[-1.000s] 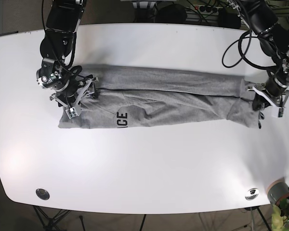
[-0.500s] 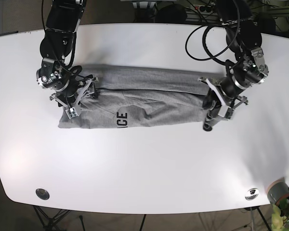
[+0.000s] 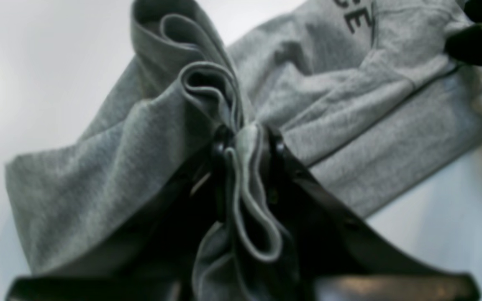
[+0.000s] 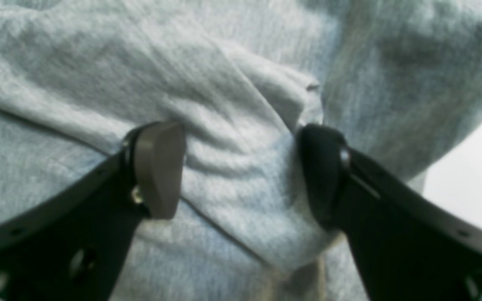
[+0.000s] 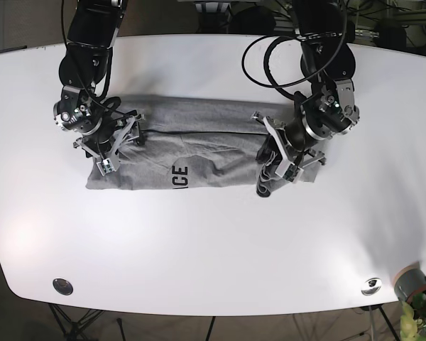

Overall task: Fold the T-shirt properly
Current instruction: 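Fold the band's end over toward the middle with the left gripper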

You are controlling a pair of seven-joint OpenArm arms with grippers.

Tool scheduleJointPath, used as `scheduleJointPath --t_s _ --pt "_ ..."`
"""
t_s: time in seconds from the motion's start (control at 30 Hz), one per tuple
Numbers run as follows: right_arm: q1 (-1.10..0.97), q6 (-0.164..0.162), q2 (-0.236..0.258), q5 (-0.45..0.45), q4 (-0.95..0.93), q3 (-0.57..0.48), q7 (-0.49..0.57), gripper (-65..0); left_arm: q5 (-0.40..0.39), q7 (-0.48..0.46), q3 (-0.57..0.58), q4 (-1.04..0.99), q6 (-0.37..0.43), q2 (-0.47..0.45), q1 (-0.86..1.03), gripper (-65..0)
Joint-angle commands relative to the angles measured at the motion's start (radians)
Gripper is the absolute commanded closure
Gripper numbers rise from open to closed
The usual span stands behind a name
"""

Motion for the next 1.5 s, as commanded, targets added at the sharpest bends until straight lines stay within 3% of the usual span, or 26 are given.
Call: scheduleJointPath --t_s 0.0,0.37,0.47,0.57,0.7,0.8,0.87,1.03,1.13,1.33,1.47 --pt "0.006 0.000 0.006 -0.007 0.010 0.001 -0.023 -42.2 -0.013 -0.023 0.008 -0.010 -0.002 0.002 -0.017 0.0" --pt "0.006 0.000 0.006 -0.006 0.005 0.001 -0.022 -42.2 -0.010 -0.057 0.074 -0.079 -0.002 0.000 -0.049 0.0" --pt "0.008 0.000 0.006 -0.006 0.005 0.001 -0.022 -42.2 -0.010 -0.052 0.124 -0.085 0.010 -0.002 -0.049 -10.1" --pt "0.009 0.000 0.006 -0.006 0.005 0.001 -0.022 -42.2 -0.010 -0.052 0.180 -0.084 0.113 -0.002 -0.049 -25.1" --pt "0.011 0.000 0.006 -0.006 0.007 0.001 -0.022 -42.2 -0.010 -0.057 0.270 -0.067 0.297 -0.005 -0.049 -36.9" --pt "0.011 0.000 0.006 -0.006 0.007 0.001 -0.022 -42.2 -0.010 -0.059 0.331 -0.009 0.447 -0.025 -0.061 -40.7" --pt "0.009 0.000 0.006 -0.006 0.007 0.001 -0.022 -42.2 -0.010 -0.060 0.385 0.031 0.502 -0.041 -0.071 -42.8" --pt "0.009 0.000 0.006 -0.006 0.008 0.001 -0.022 -42.2 -0.018 -0.112 0.454 0.153 0.518 -0.101 -0.072 -45.1" --pt "0.011 0.000 0.006 -0.006 0.008 0.001 -0.022 -42.2 -0.018 -0.131 0.453 0.176 0.518 -0.127 -0.072 -45.1" --pt "0.014 0.000 0.004 -0.002 0.010 0.002 -0.020 -42.2 -0.018 -0.132 0.331 0.174 0.518 -0.163 -0.048 -44.6" --pt "0.014 0.000 0.011 0.091 0.010 0.007 -0.020 -42.2 -0.018 -0.135 0.210 0.169 0.516 -0.167 -0.017 -44.6"
